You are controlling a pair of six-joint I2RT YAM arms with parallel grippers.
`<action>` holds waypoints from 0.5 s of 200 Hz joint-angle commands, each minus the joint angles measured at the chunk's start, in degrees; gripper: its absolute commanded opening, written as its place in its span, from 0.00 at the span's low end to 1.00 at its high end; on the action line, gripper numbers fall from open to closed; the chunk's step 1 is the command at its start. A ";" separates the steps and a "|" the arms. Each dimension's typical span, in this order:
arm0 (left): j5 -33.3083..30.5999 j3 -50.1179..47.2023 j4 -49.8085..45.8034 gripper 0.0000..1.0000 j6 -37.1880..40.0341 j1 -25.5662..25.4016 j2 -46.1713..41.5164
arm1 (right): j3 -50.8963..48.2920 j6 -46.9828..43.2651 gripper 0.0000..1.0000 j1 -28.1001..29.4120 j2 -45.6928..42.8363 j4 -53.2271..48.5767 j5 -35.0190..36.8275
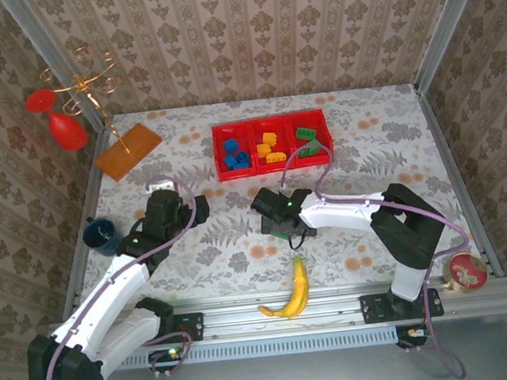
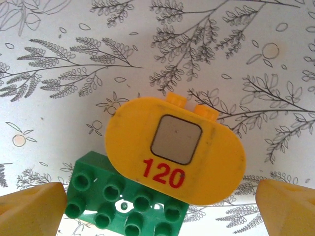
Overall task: Sort the legos into containers by color
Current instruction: Pick up the lego from the center of the table.
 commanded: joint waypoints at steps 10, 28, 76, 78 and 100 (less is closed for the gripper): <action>0.58 -0.82 -0.47 1.00 -1.19 0.61 -0.74 | 1.60 -0.54 1.00 -0.47 2.21 0.67 -0.70; 0.66 -1.01 -0.44 1.00 -1.22 0.70 -0.72 | 1.86 0.08 0.99 -0.38 3.08 0.98 -1.80; 0.96 -1.54 -0.28 1.00 -1.26 0.88 -0.62 | 3.31 2.05 0.99 -0.29 5.82 -3.01 0.24; 1.00 -1.54 -0.29 1.00 -1.26 0.88 -0.62 | 3.28 2.09 0.99 -0.32 5.85 -3.23 0.42; 1.23 -1.72 -0.08 1.00 -1.22 1.07 -0.60 | 3.23 2.51 0.98 -0.32 6.41 -4.94 0.75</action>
